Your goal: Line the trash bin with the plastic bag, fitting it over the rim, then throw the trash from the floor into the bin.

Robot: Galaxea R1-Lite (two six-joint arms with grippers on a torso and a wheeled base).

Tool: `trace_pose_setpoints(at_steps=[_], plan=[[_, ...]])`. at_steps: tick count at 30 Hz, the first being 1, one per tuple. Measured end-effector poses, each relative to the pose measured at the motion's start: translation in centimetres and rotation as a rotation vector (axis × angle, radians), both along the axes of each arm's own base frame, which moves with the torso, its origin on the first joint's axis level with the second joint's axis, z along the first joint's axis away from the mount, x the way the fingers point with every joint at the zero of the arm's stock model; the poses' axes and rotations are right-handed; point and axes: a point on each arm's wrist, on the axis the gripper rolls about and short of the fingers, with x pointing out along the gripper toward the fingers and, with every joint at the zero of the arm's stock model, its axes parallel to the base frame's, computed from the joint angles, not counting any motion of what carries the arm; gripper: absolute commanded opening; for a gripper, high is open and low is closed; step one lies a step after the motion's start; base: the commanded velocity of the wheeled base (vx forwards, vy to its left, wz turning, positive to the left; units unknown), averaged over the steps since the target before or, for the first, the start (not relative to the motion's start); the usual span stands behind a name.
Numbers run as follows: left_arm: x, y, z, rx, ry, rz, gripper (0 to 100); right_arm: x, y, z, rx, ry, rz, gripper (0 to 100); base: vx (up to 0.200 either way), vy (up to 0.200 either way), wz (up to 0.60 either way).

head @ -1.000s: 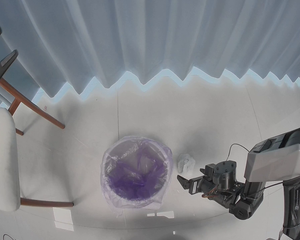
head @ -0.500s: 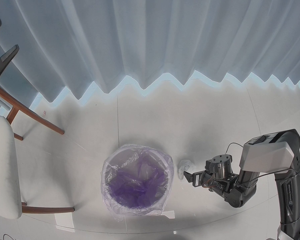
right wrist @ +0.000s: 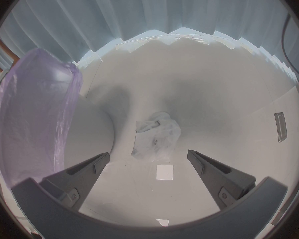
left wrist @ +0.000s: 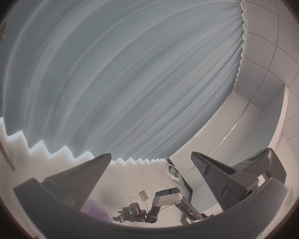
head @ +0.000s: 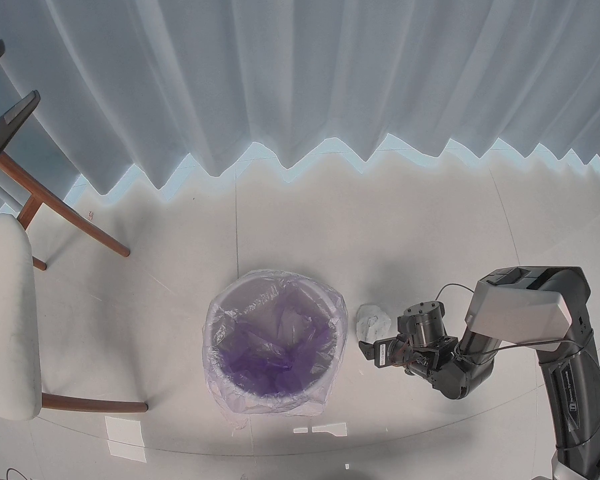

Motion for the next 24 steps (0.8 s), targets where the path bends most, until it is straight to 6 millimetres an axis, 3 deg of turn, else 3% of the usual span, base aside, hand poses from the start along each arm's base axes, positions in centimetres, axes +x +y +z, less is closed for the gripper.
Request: trace_pose_setpoints(at_steps=[10,24], plan=[[0.0,0.1,0.1,-0.001,-0.003,0.005,100,2.3,0.6,-0.4,-0.024,0.073,-0.002,100,0.0,0.0,0.0],[0.0,0.0,-0.3,0.004,0.013,0.002,100,5.6,0.9,0.9,-0.044,0.104,-0.012,100,0.0,0.0,0.0]])
